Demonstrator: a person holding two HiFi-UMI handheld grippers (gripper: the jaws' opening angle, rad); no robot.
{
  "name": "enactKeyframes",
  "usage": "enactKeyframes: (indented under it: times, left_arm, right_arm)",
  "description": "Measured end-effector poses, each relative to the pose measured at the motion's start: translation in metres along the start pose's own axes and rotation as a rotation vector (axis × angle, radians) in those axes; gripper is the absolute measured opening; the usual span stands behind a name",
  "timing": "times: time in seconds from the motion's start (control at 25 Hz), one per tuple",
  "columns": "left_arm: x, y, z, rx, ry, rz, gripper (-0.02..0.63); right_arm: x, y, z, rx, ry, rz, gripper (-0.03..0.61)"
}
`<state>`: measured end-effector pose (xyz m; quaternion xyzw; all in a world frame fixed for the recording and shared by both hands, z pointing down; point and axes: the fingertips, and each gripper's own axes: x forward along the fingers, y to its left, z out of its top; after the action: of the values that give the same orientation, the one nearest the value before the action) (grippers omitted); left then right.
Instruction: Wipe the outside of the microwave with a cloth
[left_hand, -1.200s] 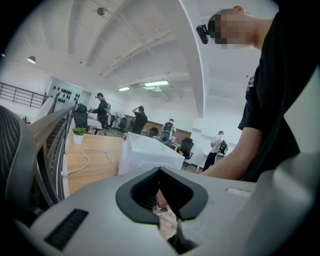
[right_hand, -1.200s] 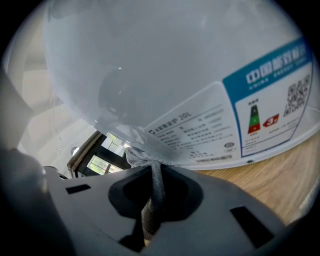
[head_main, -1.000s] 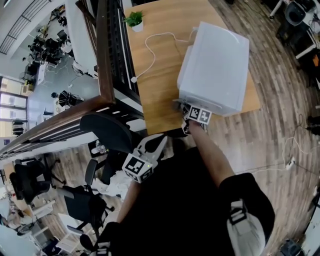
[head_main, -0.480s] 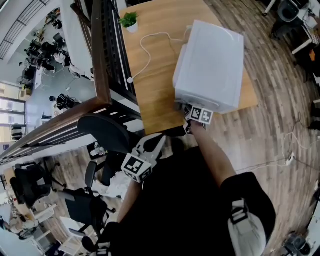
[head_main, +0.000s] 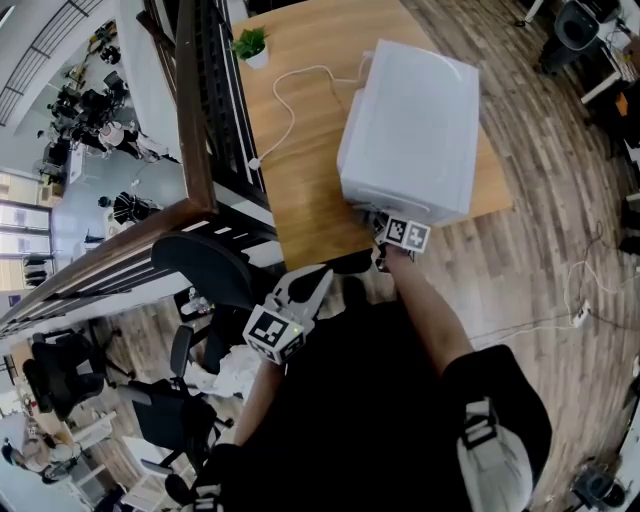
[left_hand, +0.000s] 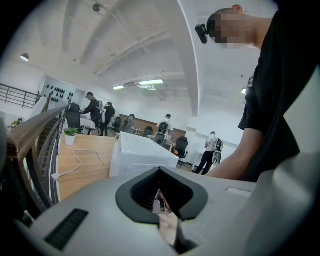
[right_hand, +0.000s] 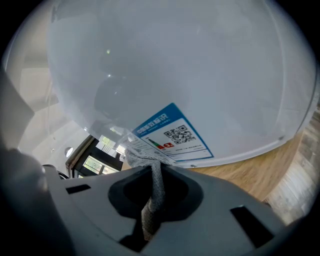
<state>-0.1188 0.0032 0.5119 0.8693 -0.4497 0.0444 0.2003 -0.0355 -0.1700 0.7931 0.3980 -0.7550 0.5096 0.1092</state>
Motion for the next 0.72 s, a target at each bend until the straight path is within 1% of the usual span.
enactKeyframes:
  times: [0.08,0.2,0.48,0.72]
  left_arm:
    - [0.002,-0.002,-0.001,0.0,-0.013,-0.011,0.002]
    - [0.003,-0.002,-0.005,0.012,0.002,-0.001,0.002]
    - [0.009,-0.005,-0.004,0.008,-0.001,0.003,0.002]
    - [0.022,-0.017,0.002,0.032,-0.004,-0.034,0.002]
  right_arm:
    - [-0.004,-0.007,0.001,0.002,-0.002,-0.01,0.018]
    - [-0.012,-0.018,0.001,0.008,-0.007,-0.025,0.018]
    - [-0.03,-0.038,0.004,0.023,-0.019,-0.058,0.018]
    - [-0.044,-0.054,0.008,0.039,-0.032,-0.074,0.018]
